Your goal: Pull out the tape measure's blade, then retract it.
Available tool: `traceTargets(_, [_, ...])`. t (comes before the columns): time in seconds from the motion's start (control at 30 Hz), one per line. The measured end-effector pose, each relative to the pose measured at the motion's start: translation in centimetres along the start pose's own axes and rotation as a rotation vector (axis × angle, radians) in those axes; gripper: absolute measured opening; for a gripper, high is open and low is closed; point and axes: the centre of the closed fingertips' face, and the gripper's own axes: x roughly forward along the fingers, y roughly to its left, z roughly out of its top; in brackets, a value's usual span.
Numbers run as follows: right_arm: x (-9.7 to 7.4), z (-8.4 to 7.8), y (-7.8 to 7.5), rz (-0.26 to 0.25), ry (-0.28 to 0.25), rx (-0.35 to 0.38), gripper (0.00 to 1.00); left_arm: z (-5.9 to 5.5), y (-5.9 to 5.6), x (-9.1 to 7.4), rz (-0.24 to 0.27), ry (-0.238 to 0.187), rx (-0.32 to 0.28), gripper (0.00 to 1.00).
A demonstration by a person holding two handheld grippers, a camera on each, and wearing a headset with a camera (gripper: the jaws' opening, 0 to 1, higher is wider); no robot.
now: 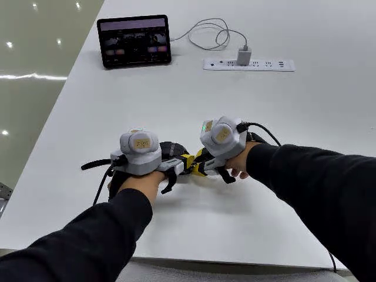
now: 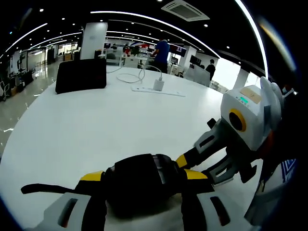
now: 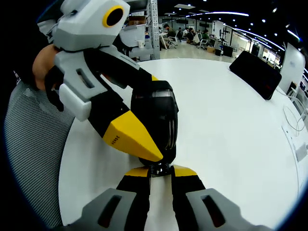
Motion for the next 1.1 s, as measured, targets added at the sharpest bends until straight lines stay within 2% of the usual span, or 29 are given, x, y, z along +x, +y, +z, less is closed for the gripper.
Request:
traceTargets(0.07, [0.0, 0.0, 0.0, -0.004, 0.001, 0.008, 0.12, -0.2, 0.0, -0.1, -0.011, 0.014, 0.032, 0.59])
traceTargets(0.17, [-0.1, -0.1, 0.0, -0.014, 0.007, 0.036, 0.12, -0.2, 0.0, -0.1, -0.015, 0.025, 0.044, 0.59])
traceTargets(0.27, [-0.4, -0.2, -0.2, -0.024, -0.004, 0.062, 0.15, 0.2, 0.0, -0.2, -0.022, 0.011, 0.053, 0.63])
traceTargets(0.4, [-1.0, -0.4, -0.5, -0.040, -0.013, 0.086, 0.18, 1.0, 0.4, -0.4, -0.029, -0.010, 0.041, 0.73])
traceTargets(0.5, [-1.4, -0.4, -0.9, -0.052, -0.017, 0.097, 0.22, 2.0, 0.7, -0.6, -0.020, -0.054, 0.069, 0.93])
traceTargets(0.57, [-1.7, -0.5, -1.2, -0.059, -0.026, 0.117, 0.25, 2.7, 0.7, -1.0, -0.022, -0.081, 0.077, 1.00])
traceTargets(0.63, [-2.0, -0.5, -1.3, -0.066, -0.031, 0.124, 0.29, 3.4, 0.3, -1.4, -0.036, -0.110, 0.096, 1.00])
traceTargets(0.77, [-2.6, -0.3, -1.7, -0.081, -0.053, 0.136, 0.39, 3.4, 0.3, -1.7, -0.039, -0.088, 0.127, 1.00])
traceTargets(0.8, [-2.8, -0.3, -1.8, -0.088, -0.063, 0.138, 0.41, 3.7, 0.0, -1.8, -0.057, -0.108, 0.131, 1.00])
traceTargets(0.87, [-3.2, -0.4, -2.1, -0.108, -0.073, 0.135, 0.46, 3.2, -0.1, -2.0, -0.076, -0.076, 0.130, 1.00])
traceTargets(0.9, [-3.6, -0.5, -2.2, -0.117, -0.081, 0.142, 0.47, 2.4, -0.1, -2.2, -0.092, -0.029, 0.100, 1.00])
traceTargets(0.93, [-3.9, -0.5, -2.2, -0.120, -0.093, 0.160, 0.49, 2.2, 0.0, -2.2, -0.100, -0.013, 0.090, 1.00])
traceTargets(0.97, [-4.4, -0.4, -2.2, -0.120, -0.109, 0.171, 0.50, 2.4, 0.2, -2.4, -0.105, -0.033, 0.097, 1.00])
traceTargets(1.1, [-5.7, -0.7, -2.6, -0.150, -0.131, 0.207, 0.51, 2.3, 0.6, -3.0, -0.125, -0.051, 0.126, 1.00])
